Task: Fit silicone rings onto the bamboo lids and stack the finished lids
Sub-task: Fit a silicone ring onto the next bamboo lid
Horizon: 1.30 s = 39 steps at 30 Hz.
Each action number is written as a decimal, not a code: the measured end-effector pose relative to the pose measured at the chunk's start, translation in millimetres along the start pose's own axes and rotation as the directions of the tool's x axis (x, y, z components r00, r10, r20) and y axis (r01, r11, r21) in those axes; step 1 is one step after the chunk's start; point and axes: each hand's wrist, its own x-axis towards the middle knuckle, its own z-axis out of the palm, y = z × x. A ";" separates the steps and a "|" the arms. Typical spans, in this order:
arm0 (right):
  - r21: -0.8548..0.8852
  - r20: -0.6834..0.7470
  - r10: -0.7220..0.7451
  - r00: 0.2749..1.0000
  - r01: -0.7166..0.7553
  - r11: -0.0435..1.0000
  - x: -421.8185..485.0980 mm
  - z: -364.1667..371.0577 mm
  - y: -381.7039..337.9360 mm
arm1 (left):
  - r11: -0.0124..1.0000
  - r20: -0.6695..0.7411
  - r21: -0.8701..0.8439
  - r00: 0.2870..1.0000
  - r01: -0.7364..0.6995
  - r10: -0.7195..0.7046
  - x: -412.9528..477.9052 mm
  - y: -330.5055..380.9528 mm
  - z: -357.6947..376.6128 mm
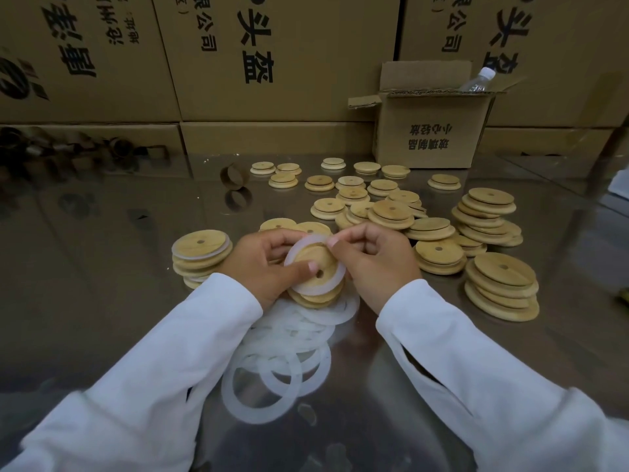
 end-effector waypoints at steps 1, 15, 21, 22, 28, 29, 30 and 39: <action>0.008 -0.001 0.003 1.000 -0.003 1.000 0.3 0.0 0.1 | 1.000 -0.008 -0.022 1.000 0.001 -0.001 0.1 -0.4 -0.5; 0.099 0.060 0.023 0.998 -0.029 0.995 1.5 1.6 -1.5 | 0.982 -0.134 -0.179 0.988 0.055 -0.080 2.3 -1.6 -6.4; 0.068 0.046 0.017 0.999 -0.020 0.998 2.2 2.5 0.0 | 0.978 -0.160 -0.206 0.985 0.035 -0.069 0.7 0.3 -6.6; 0.063 0.053 0.008 0.999 -0.011 0.998 2.2 2.1 -0.2 | 0.974 -0.163 -0.223 0.984 0.033 -0.071 0.6 0.3 -6.4; 0.150 0.080 -0.018 0.997 0.006 0.989 0.7 -0.8 -5.5 | 0.953 -0.166 -0.302 0.985 -0.010 -0.042 1.9 1.1 -8.5; 0.120 0.063 -0.037 0.997 0.029 0.992 0.3 0.2 -4.9 | 0.952 -0.179 -0.306 0.983 -0.017 -0.040 2.6 1.0 -8.7; 0.093 0.047 -0.050 0.998 0.046 0.995 -0.6 1.4 -4.0 | 0.948 -0.195 -0.317 0.980 -0.021 -0.044 3.2 1.0 -8.6; 0.013 -0.068 0.001 0.998 -0.001 1.000 1.7 6.3 0.9 | 0.927 -0.169 -0.374 0.981 0.029 -0.099 4.1 0.2 -4.4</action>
